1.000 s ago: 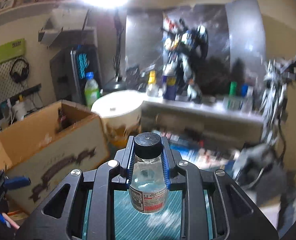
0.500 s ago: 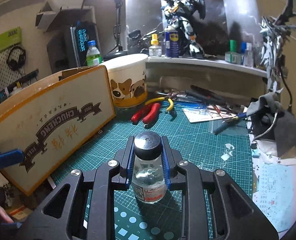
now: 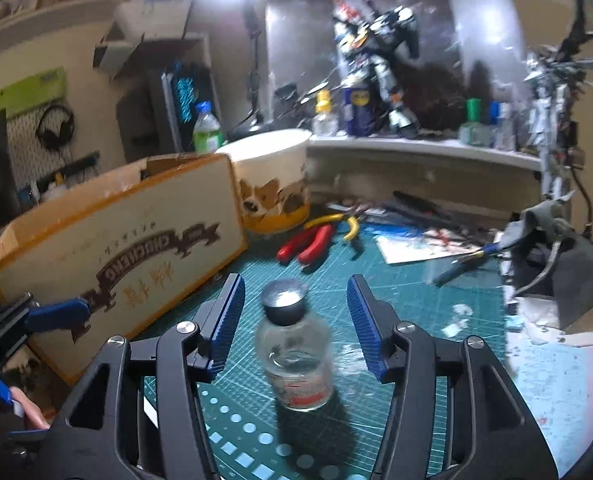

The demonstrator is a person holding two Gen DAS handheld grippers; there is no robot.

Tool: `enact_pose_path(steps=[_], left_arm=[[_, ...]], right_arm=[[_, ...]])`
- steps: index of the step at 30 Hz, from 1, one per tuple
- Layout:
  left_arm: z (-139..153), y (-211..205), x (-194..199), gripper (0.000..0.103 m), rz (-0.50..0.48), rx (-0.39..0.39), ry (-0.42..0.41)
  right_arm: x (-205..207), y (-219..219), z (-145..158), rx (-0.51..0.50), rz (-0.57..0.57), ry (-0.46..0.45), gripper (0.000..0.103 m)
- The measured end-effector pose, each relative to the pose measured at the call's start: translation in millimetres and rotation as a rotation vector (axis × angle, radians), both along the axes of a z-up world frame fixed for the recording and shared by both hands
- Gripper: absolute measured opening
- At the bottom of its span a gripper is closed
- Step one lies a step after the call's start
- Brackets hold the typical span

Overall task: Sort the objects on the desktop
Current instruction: 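Open the right tool to release the bottle on the mat, then close the left tool around the clear bottle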

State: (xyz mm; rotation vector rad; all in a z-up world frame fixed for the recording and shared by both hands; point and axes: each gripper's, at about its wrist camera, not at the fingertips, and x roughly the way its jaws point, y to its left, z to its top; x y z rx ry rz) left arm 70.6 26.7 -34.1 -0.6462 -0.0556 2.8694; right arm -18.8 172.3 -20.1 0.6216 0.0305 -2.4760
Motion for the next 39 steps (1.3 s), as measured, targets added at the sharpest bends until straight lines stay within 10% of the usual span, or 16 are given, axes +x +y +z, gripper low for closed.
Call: enact_pose_path(steps=[12, 32, 39], left_arm=[[-51, 51, -52, 0.103, 0.041, 0.04, 0.044], [-50, 56, -73, 0.103, 0.048, 0.058, 0.054], [-53, 57, -80, 0.07, 0.058, 0.053, 0.029]], right_arm=[[43, 94, 11, -0.146, -0.173, 0.008, 0.052], [75, 145, -20, -0.271, -0.236, -0.065, 0.053], [82, 144, -15, -0.275, -0.233, -0.055, 0.053]])
